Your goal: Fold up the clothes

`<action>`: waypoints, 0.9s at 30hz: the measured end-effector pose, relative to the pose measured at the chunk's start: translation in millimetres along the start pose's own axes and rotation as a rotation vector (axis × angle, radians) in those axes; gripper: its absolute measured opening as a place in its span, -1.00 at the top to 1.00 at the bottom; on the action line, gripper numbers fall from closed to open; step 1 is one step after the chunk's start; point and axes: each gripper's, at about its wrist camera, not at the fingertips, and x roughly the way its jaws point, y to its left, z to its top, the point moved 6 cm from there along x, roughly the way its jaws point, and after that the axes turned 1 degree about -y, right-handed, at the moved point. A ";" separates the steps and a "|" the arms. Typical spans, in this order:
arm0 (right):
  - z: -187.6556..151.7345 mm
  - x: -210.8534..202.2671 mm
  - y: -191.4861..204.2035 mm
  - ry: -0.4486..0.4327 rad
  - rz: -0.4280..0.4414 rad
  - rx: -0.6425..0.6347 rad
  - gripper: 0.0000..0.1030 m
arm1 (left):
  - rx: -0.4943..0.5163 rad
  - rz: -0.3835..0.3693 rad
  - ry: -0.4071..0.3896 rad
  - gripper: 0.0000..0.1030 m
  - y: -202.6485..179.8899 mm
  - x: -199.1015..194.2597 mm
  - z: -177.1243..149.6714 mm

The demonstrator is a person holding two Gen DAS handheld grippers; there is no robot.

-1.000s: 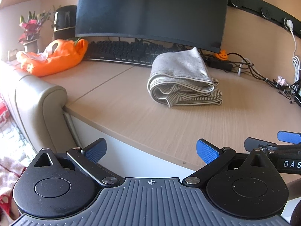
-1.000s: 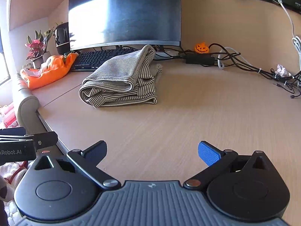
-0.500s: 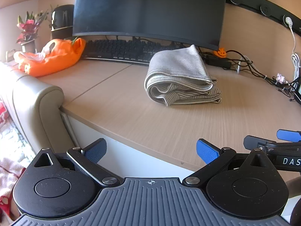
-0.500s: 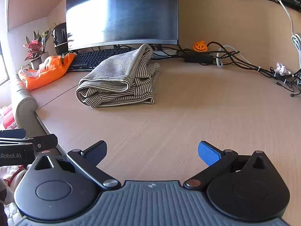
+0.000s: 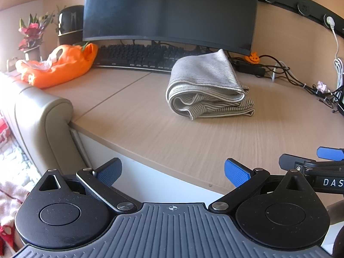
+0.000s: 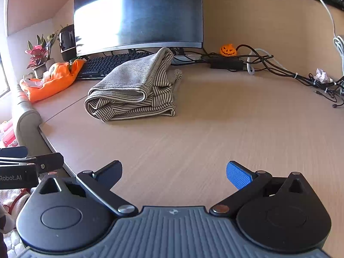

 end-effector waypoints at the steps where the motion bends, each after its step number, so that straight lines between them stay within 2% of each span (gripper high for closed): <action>1: -0.1 0.1 0.2 0.001 0.000 0.000 -1.00 | 0.000 0.000 0.001 -1.00 0.1 0.2 0.0; 27: -2.1 3.3 2.5 0.013 0.001 -0.002 -1.00 | 0.026 0.014 -0.011 -1.00 1.2 -1.3 0.0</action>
